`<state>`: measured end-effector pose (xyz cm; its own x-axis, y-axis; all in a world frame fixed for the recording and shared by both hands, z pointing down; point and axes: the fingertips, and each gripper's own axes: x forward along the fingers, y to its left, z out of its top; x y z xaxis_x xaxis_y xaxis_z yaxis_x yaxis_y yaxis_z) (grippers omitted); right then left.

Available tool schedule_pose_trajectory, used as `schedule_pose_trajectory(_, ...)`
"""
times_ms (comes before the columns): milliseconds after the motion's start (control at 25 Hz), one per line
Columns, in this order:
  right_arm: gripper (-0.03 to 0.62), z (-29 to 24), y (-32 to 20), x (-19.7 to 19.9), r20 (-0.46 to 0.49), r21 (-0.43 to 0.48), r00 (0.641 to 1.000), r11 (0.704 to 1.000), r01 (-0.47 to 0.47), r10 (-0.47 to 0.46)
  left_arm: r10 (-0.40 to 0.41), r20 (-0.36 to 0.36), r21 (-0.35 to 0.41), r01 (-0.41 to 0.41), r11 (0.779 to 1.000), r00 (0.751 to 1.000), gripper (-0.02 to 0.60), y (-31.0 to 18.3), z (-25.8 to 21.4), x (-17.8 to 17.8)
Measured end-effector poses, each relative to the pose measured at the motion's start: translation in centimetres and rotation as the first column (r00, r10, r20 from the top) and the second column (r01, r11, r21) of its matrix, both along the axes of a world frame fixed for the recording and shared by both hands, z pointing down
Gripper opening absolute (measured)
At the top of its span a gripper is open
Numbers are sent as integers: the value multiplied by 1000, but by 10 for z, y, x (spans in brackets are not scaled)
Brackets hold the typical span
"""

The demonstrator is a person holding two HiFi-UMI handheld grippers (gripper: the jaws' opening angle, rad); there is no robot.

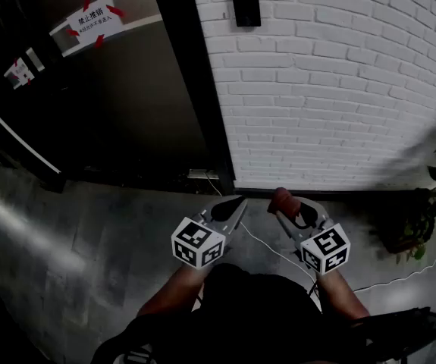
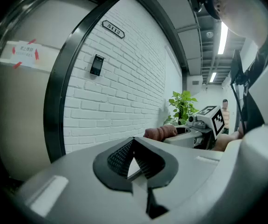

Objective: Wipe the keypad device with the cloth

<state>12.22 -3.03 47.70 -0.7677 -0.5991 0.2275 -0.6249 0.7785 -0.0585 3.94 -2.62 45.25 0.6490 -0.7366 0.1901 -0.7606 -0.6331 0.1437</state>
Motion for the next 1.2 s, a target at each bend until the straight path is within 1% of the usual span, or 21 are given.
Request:
schedule_pose_trajectory(200, 158, 9, -2, -3, 2, -31, 1000, 1000, 5, -5, -8, 3, -28, 8, 1000, 1000, 17, 0, 7, -2)
schedule_pose_trajectory(360, 158, 15, -8, -14, 1, -57, 1000, 998, 21, -21, -23, 4, -43, 23, 999, 1000, 17, -7, 9, -14)
schedule_pose_trajectory(600, 158, 23, -34, -35, -14, -75, 1000, 997, 5, -6, -8, 2, -59, 8, 998, 1000, 17, -37, 18, -36)
schedule_pose_trajectory(760, 158, 17, -61, -50, -19, -60, 999, 998, -37, 36, 34, 0, -43, -34, 999, 999, 17, -69, 14, -52)
schedule_pose_trajectory(920, 158, 3, -97, -59, -24, -26, 992, 992, -127, 126, 107, -5, -20, -107, 994, 994, 17, -107, 5, -65)
schedule_pose_trajectory(1040, 158, -10, -121, -72, -21, -10, 984, 985, -175, 174, 156, -3, -12, -156, 988, 988, 17, -127, -3, -79)
schedule_pose_trajectory(1200, 158, -30, -146, -85, 30, 0, 967, 968, -252, 252, 242, -4, 7, -242, 970, 970, 17, -153, -9, -90)
